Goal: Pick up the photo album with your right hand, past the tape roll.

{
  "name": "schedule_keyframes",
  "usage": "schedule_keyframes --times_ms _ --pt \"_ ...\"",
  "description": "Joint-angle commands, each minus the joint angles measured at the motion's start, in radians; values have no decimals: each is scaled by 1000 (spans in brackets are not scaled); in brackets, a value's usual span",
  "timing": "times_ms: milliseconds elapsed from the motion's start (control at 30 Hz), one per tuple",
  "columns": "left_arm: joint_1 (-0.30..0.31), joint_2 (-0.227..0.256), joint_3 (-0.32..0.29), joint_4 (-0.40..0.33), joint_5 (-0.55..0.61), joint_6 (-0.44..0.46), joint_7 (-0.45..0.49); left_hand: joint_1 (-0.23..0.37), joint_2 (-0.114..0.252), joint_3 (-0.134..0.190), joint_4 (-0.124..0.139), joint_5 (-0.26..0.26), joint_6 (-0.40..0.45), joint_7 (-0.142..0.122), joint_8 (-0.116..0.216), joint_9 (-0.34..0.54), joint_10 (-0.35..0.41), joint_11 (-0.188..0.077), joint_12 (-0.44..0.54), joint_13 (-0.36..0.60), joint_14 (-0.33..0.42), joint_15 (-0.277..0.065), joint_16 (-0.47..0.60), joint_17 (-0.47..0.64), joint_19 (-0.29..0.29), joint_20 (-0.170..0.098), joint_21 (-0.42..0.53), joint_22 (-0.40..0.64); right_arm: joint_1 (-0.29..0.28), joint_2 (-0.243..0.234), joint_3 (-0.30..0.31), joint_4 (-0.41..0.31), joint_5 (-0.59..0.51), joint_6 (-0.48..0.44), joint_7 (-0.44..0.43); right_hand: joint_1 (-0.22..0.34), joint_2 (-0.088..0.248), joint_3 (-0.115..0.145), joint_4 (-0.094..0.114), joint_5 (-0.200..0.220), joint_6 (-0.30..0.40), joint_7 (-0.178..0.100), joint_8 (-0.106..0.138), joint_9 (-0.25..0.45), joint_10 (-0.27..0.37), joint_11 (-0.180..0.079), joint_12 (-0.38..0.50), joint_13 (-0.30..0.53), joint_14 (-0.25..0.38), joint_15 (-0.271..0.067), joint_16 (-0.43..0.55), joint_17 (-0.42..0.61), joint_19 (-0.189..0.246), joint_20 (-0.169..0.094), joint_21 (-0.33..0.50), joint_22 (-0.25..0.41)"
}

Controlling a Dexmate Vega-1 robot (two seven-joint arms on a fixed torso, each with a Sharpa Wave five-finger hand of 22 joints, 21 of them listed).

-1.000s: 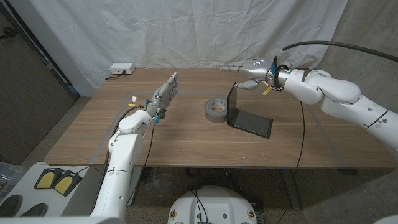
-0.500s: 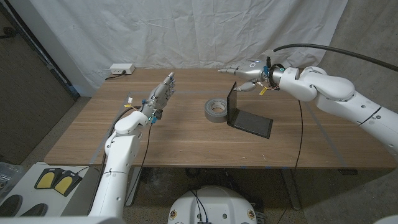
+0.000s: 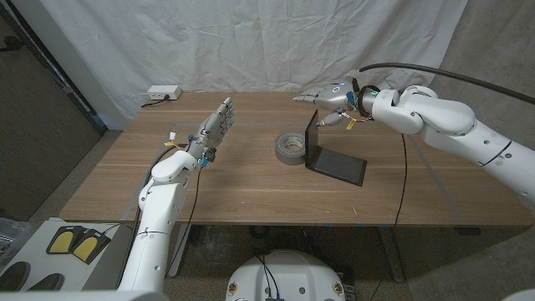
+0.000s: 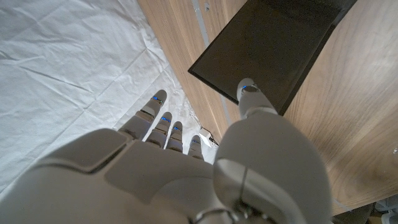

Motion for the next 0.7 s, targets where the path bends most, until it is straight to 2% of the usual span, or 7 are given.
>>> schedule_keyframes --times_ms 33,200,367,500,600,700 --pt "8 0 -7 15 -14 -19 -11 11 5 -1 0 -1 5 -2 1 4 1 1 -1 2 0 7 2 6 -6 -69 -3 2 4 -2 0 -41 -49 12 66 3 -13 -2 3 10 25 -14 17 1 5 -12 8 2 13 1 10 4 12 8 0 3" --pt "13 -1 -10 21 -17 -22 -10 11 5 -1 0 -1 6 -2 1 4 0 1 -2 2 0 7 2 6 -7 -68 -4 2 22 -1 -9 -44 -69 42 100 6 -14 -2 7 18 75 -32 36 1 10 -18 14 2 20 -11 12 5 20 12 2 3" --pt "20 -4 -13 19 -21 -27 -9 11 6 -2 0 -1 6 -2 1 4 0 2 -2 2 -1 8 2 6 -7 -67 -4 2 40 6 -16 -39 -67 71 135 15 -12 0 9 27 113 -57 46 1 41 -68 28 2 21 -27 12 5 25 17 1 3" --pt "24 -2 -17 12 -21 -27 -9 11 6 -3 0 -2 7 -1 1 4 0 2 -2 2 0 8 2 6 -8 -68 -4 2 48 10 -19 -38 -76 87 152 20 -10 2 10 31 124 -58 47 0 59 -94 35 1 24 -45 12 6 25 16 0 3" --pt "28 -1 -20 5 -22 -28 -9 11 7 -3 0 -2 7 -2 1 4 0 1 -2 2 0 9 2 6 -8 -69 -4 2 51 14 -19 -35 -78 95 157 22 -7 3 10 32 129 -60 47 0 71 -99 39 0 26 -49 13 6 25 14 0 3" --pt "28 -1 -23 3 -24 -26 -9 12 7 -4 0 -3 7 -1 1 4 0 1 -2 2 0 9 2 6 -8 -69 -4 2 55 16 -21 -30 -85 107 158 25 -5 4 11 33 137 -62 49 0 77 -100 40 0 28 -68 13 6 26 8 0 4"
